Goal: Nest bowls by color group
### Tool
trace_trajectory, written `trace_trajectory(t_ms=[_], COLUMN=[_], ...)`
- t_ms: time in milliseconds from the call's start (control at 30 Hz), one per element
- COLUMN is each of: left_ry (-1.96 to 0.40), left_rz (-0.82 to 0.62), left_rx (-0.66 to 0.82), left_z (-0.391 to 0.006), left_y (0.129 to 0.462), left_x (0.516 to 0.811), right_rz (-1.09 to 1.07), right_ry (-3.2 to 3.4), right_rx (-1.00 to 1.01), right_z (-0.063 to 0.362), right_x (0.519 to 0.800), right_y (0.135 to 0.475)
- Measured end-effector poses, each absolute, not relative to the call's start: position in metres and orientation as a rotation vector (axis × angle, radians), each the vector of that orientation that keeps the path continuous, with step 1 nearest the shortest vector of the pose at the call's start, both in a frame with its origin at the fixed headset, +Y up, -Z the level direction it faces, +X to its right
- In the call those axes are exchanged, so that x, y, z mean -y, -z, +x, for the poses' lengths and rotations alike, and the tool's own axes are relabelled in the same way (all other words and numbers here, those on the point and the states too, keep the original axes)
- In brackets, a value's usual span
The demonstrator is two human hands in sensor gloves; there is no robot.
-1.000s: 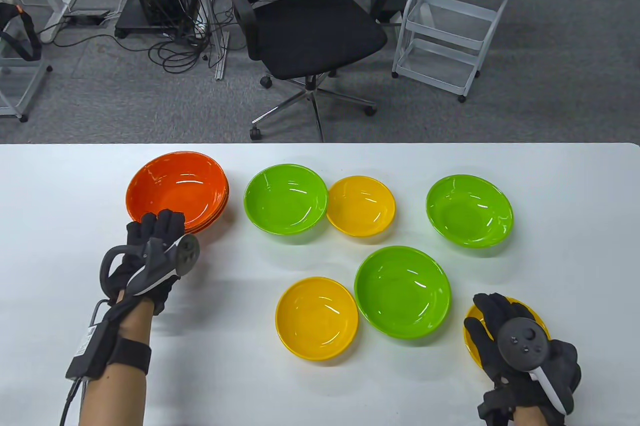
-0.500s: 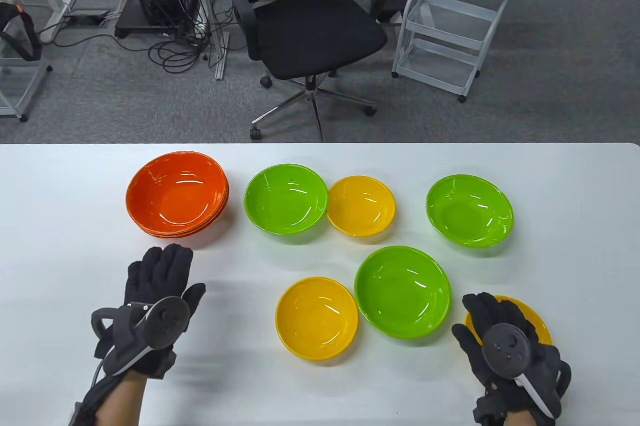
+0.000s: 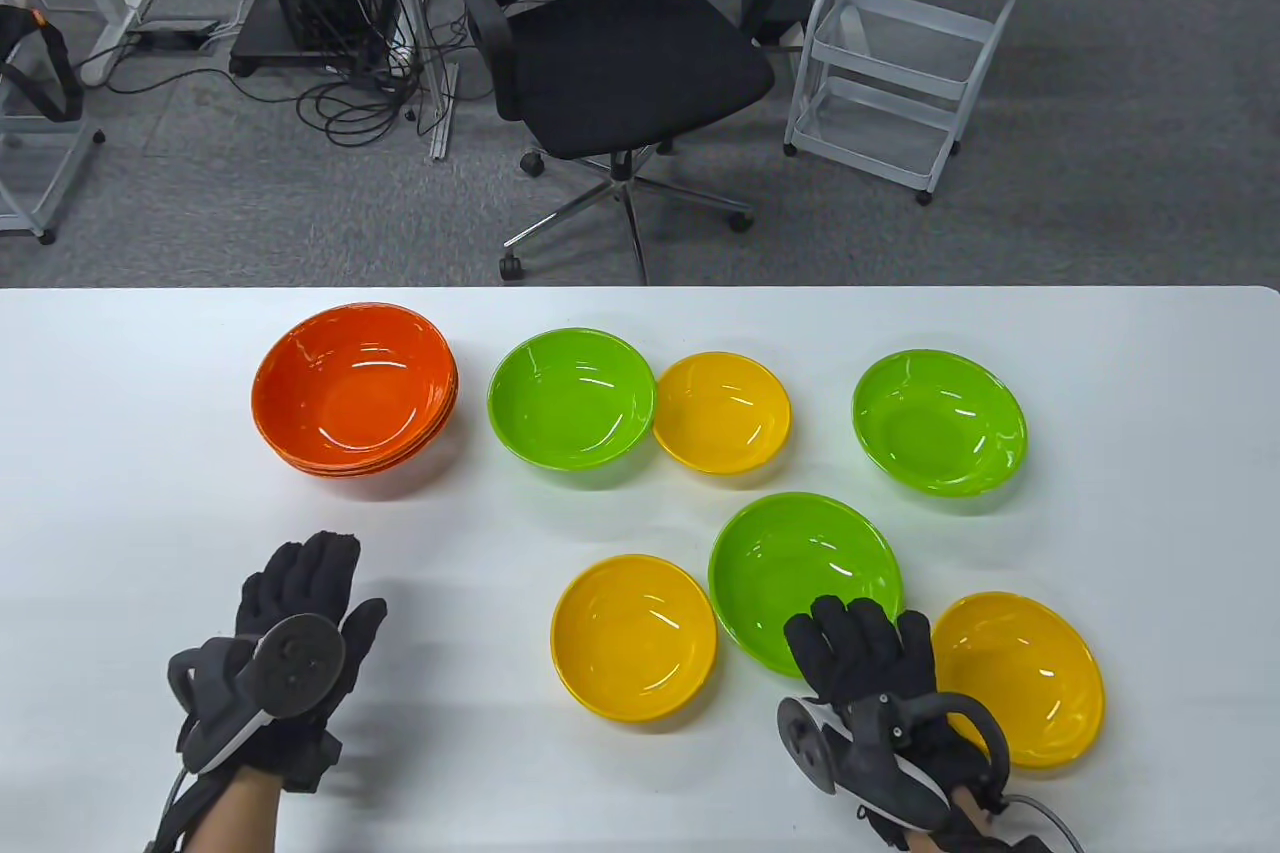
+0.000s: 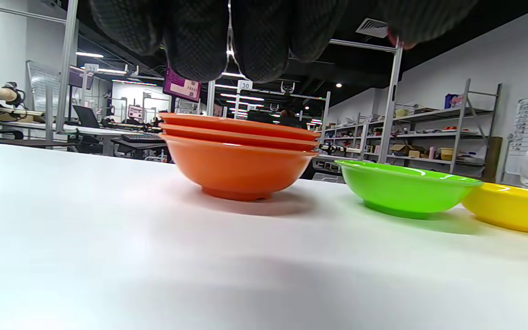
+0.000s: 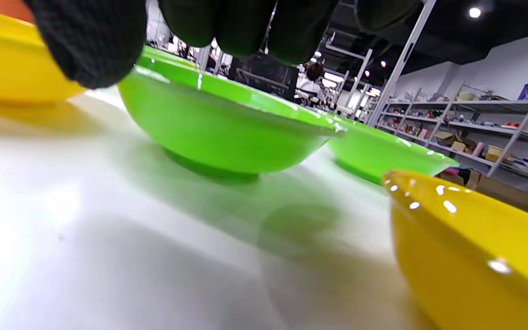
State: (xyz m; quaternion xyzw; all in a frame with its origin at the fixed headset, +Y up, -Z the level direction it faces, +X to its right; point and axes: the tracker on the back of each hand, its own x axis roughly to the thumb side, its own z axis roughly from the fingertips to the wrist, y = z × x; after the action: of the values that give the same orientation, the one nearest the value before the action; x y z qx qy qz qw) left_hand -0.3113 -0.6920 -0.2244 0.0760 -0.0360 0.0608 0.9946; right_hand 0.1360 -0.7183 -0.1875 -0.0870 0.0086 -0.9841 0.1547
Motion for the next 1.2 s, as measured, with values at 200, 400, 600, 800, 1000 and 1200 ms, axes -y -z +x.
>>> trace_trajectory(t_ms=[200,400,600,800,1000,1200], left_ry=[-0.155,-0.131,-0.163,-0.181,-0.161,-0.154], left_rz=[0.084,0.052,0.074,0.067,0.052,0.063], left_rx=[0.06,0.041,0.022,0.052,0.08,0.075], left_z=[-0.319,-0.324,-0.329,-0.323,-0.316,-0.317], left_y=[0.228,0.232,0.231,0.231,0.231,0.231], left_x=[0.706,0.712,0.712,0.715,0.716,0.714], right_rz=[-0.125,-0.145,-0.227,-0.097,0.067,0.27], right_ry=[2.808,2.727,2.763,2.821,2.761,2.775], right_rx=[0.161,0.059,-0.138,-0.351,-0.419,-0.332], right_z=[0.13,0.129,0.131,0.151,0.175,0.192], right_x=[0.74,0.75,0.721,0.672,0.631,0.629], right_y=[0.21,0.213,0.211,0.223,0.263,0.315])
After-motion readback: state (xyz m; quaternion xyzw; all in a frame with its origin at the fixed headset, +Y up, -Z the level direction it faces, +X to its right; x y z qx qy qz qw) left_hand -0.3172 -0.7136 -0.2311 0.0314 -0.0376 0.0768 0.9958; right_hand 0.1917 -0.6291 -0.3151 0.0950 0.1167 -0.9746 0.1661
